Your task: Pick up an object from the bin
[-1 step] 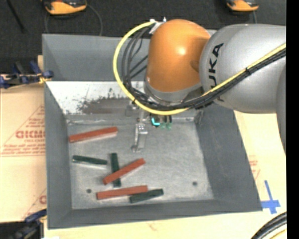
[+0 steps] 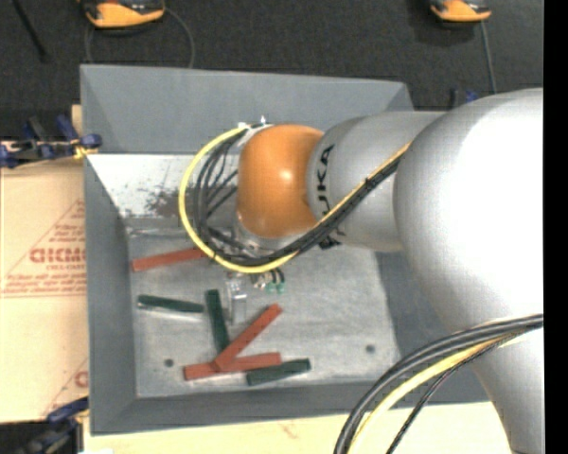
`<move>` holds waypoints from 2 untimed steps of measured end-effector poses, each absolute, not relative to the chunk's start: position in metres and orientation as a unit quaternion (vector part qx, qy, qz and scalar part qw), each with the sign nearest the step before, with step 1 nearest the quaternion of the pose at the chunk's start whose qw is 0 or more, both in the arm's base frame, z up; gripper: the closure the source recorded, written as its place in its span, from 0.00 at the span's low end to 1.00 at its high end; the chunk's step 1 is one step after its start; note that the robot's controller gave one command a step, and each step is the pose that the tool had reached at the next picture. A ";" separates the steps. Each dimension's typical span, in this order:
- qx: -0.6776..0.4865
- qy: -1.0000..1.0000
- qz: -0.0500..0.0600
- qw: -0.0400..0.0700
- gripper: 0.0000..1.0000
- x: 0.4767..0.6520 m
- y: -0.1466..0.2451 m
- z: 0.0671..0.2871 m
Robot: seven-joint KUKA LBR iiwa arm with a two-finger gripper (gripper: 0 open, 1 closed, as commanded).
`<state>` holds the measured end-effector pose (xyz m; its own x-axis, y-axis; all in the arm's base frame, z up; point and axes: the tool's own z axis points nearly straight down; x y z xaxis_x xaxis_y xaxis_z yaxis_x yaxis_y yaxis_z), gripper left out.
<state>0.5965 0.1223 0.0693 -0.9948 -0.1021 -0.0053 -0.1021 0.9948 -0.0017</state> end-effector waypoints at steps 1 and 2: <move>-0.050 0.999 0.001 0.002 1.00 0.596 0.124 0.071; -0.049 0.999 0.002 0.001 0.00 0.596 0.124 0.071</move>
Offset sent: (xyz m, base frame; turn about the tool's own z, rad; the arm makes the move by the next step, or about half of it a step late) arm 0.0000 0.0000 0.0000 0.0000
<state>0.5955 0.1244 0.0709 -0.9952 -0.0977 -0.0031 -0.0977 0.9952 0.0029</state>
